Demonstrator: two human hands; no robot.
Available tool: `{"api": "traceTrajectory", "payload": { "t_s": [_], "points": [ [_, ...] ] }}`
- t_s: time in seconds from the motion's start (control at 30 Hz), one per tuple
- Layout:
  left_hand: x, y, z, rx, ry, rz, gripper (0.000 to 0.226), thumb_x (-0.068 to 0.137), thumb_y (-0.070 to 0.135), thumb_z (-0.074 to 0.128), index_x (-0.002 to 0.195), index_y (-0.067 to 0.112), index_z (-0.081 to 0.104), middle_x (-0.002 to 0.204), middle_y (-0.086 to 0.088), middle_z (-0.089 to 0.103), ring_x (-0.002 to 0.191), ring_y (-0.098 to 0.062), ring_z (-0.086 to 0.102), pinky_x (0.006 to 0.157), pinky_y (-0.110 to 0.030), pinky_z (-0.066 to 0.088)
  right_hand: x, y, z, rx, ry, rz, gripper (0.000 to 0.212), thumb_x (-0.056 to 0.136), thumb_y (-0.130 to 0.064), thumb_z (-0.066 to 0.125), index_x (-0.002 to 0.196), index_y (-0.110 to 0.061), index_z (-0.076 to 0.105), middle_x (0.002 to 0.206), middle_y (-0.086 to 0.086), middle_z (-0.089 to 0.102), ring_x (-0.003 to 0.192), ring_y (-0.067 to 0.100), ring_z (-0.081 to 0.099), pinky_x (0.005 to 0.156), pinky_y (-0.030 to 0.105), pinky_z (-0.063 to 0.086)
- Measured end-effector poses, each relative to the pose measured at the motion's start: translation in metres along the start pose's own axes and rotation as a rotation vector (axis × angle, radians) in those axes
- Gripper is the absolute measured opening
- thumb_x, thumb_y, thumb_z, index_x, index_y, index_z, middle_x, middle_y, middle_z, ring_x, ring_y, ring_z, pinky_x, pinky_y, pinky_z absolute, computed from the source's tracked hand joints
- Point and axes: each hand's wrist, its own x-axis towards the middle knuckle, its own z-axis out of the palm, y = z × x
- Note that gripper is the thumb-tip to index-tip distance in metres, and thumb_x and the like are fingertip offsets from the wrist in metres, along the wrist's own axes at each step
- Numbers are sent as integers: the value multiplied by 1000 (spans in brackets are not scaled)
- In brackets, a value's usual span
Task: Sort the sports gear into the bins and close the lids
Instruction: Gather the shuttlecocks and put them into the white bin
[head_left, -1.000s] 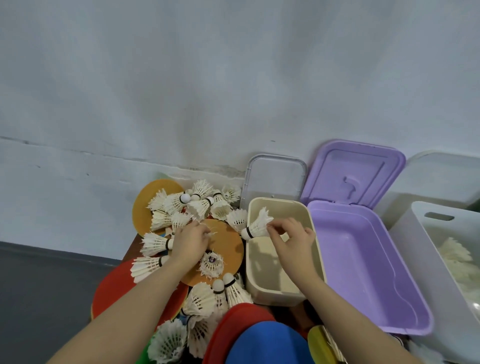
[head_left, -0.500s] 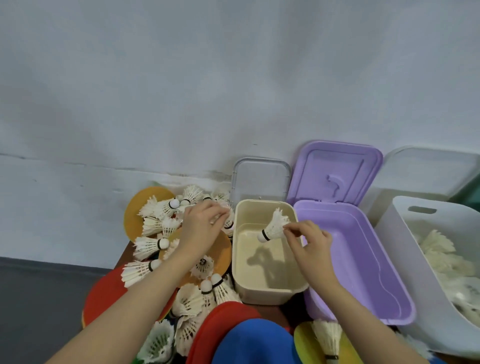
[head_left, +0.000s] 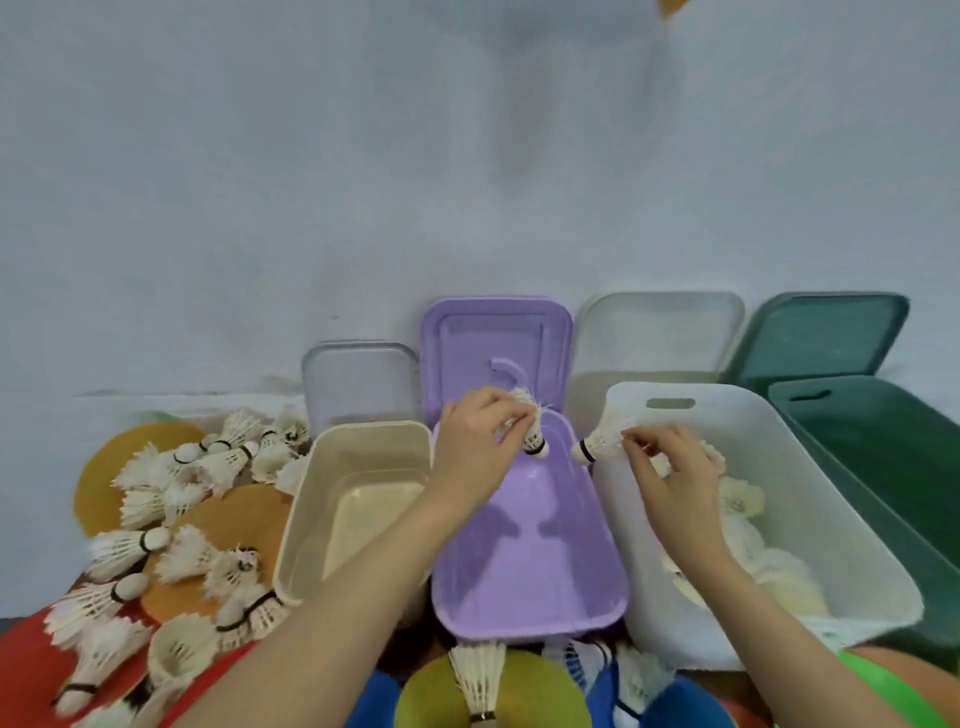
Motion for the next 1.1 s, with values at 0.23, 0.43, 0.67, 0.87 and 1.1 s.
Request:
{"api": "traceTrajectory", "payload": {
  "t_s": [0.23, 0.43, 0.67, 0.87, 1.1],
  "points": [
    [2, 66, 109, -22, -94, -10, 17, 83, 26, 62, 82, 12, 73, 83, 0, 64, 80, -21, 53, 72, -31, 44, 16, 79, -77, -59, 5, 100, 15, 86, -9, 63, 88, -24, 64, 85, -12, 60, 80, 4, 55, 80, 52, 46],
    [9, 83, 161, 20, -253, -106, 12, 89, 14, 60, 89, 8, 71, 90, -1, 59, 70, -8, 47, 67, -27, 42, 28, 121, -98, -165, -27, 199, 10, 87, -6, 60, 86, -13, 67, 82, -5, 59, 75, 12, 56, 68, 15, 40],
    [14, 68, 183, 288, -506, -166, 32, 94, 21, 50, 123, 10, 57, 124, -3, 52, 112, -22, 51, 91, -32, 40, 32, 146, -89, -342, -196, 282, 22, 91, -17, 56, 109, -11, 67, 108, 5, 64, 99, 23, 57, 84, 35, 44],
    [-4, 55, 154, 445, -473, 6, 31, 90, 21, 52, 118, 10, 60, 120, -6, 57, 107, -29, 53, 88, -37, 38, 12, 136, -80, -299, -292, 208, 22, 91, -19, 57, 109, -13, 66, 105, 1, 62, 97, 20, 57, 83, 32, 44],
    [-17, 33, 74, 499, -443, 98, 35, 79, 28, 42, 91, 13, 71, 94, -4, 68, 82, -25, 66, 71, -33, 51, -3, 79, -39, -239, -330, -5, 13, 85, -10, 64, 97, -12, 70, 87, 1, 63, 80, 20, 59, 70, 30, 44]
  ]
}}
